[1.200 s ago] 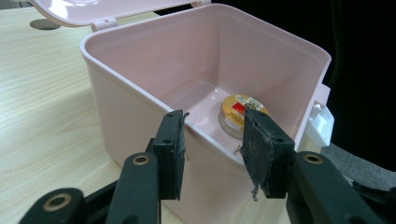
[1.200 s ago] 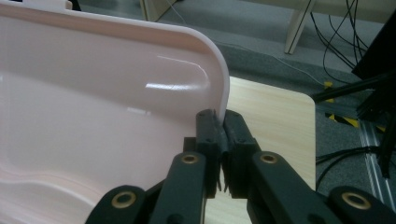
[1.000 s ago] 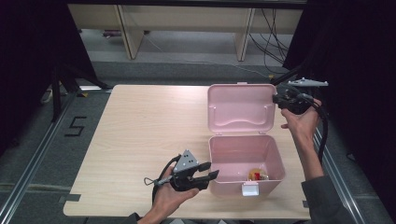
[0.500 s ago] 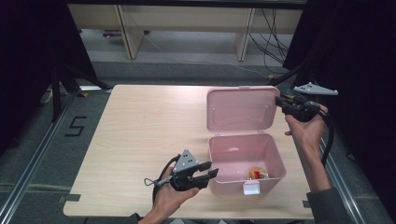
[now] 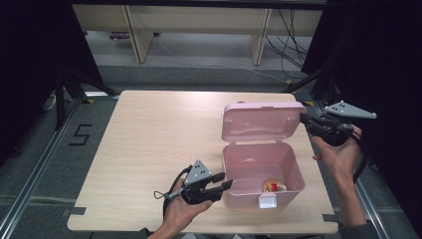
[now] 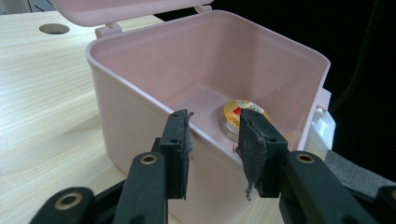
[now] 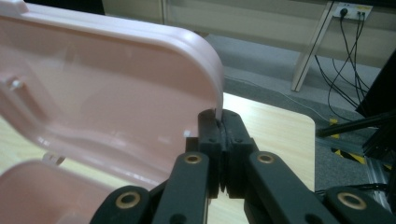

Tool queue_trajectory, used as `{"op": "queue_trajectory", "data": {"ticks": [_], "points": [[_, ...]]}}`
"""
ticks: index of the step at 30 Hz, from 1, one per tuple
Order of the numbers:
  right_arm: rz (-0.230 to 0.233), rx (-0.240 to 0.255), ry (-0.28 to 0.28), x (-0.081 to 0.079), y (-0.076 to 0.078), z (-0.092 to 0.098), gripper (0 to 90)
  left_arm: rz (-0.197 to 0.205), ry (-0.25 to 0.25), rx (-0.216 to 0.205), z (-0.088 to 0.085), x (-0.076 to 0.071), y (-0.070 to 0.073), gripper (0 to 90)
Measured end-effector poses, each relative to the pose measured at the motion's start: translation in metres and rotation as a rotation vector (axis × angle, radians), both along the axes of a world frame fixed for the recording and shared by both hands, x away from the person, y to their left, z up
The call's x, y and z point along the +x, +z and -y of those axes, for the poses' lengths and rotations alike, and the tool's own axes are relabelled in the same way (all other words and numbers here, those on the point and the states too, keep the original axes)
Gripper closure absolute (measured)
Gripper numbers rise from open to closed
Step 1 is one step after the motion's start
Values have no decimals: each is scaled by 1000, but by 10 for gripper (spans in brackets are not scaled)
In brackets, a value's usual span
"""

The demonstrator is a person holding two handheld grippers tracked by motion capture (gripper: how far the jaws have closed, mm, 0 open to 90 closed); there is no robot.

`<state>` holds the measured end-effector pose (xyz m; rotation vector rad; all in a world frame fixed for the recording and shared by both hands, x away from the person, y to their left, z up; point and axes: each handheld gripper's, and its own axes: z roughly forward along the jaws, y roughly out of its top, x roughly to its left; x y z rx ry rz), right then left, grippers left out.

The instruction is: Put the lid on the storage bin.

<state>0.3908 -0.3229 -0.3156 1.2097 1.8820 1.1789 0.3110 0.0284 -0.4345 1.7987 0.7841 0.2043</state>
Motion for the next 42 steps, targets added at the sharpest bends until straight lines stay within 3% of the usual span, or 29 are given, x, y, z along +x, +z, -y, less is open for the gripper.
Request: {"op": "queue_trajectory", "data": {"ticks": [8,12,16,21,22,25,26,29,31,32,34,36,38,40,42], "points": [[24,-30,17,-29,-4,7,880,0,2,1,0,1,0,640],[14,-29,17,-40,-6,7,876,0,2,7,-1,1,0,640],[25,-59,30,-46,-8,9,872,1,1,7,-1,1,0,640],[19,-50,36,-54,-11,10,867,-4,-3,4,-1,2,0,629],[9,-29,31,-55,-12,10,866,-22,-8,-21,-1,3,-1,624],[28,-27,40,-56,-14,13,863,-38,-11,-23,-2,4,-1,597],[7,-16,34,-58,-14,12,863,-42,-28,-27,-3,4,-1,599],[13,-31,49,-58,-14,13,861,-50,-32,-38,-5,3,2,575],[23,-26,41,-59,-16,13,860,-35,-26,-38,-8,1,6,571],[-9,-12,34,-63,-15,12,861,-24,-34,-36,-10,0,8,571],[22,-35,47,-64,-18,14,858,-6,-30,-19,-19,-5,14,558],[0,-11,39,-69,-20,13,856,10,-32,-7,-27,-9,16,552],[2,-31,58,-72,-21,15,855,29,-24,13,-34,-12,17,544],[-4,-20,55,-75,-23,15,853,35,-15,28,-43,-17,14,532],[11,-21,51,-78,-27,15,851,29,-3,13,-52,-19,10,523]]}}
